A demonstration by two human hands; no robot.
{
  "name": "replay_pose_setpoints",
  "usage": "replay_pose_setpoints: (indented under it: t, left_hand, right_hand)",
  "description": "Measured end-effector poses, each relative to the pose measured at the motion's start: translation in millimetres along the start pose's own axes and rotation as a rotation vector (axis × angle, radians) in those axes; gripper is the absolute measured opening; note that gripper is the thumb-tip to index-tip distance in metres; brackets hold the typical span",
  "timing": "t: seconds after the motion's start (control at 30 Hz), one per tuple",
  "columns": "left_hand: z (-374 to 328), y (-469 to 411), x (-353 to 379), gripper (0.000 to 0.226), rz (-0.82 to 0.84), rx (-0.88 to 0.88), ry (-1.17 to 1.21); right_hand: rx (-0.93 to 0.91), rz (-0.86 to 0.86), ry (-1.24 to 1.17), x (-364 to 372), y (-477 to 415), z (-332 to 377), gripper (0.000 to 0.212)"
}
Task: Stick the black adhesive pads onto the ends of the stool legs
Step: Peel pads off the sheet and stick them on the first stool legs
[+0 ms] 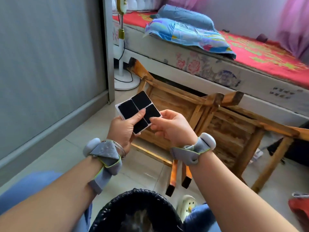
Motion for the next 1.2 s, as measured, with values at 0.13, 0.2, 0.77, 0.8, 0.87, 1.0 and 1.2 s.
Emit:
replay_pose_setpoints:
  t: [0.13, 0.2, 0.77, 0.8, 0.87, 1.0, 1.2]
  left_hand:
    - [0.4, -5.2, -5.0, 0.032, 0.000, -0.050, 0.009]
    - [0.9, -8.3, -6.5, 0.038, -0.015, -0.036, -0.022]
    - [6.8, -14.3, -12.3, 0.041, 0.194, -0.332, -0.082]
    - [5.5, -14.4, -12.4, 0.046, 0.231, -0.361, -0.068]
    - [3.5, -15.3, -13.0, 0.052, 0.285, -0.400, -0.033]
    - [1.9, -17.8, -15.0, 0.051, 0.297, -0.412, -0.044]
    - [0.6, -22.7, -21.2, 0.014, 0.207, -0.319, -0.163]
  right_hand:
    - [0.009, 0.020, 0.012, -0.3, -3.5, -10.5, 0.009]
    - [0.012, 0.055, 0.033, -1.7, -4.6, -12.9, 0.009]
    - [-0.033, 0.040, 0.221, -5.0, 2.1, -19.7, 0.013]
    - [-0.035, 0.054, 0.198, -5.0, 1.5, -19.0, 0.013]
    - [-0.040, 0.064, 0.162, -4.8, 0.5, -17.9, 0.014]
    - [-0.093, 0.042, 0.139, -2.3, 1.2, -19.2, 0.012]
    - [-0.147, -0.045, 0.012, 0.7, -0.7, -20.5, 0.022]
Point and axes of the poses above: each hand's wrist, its own y-axis away from the middle knuckle, its own x-axis out of the palm, z = x × y, the point moved 2 cm from there along -y, towards the middle knuckle, and after that the axes turned 13 degrees about -x, right-handed, at the moved point
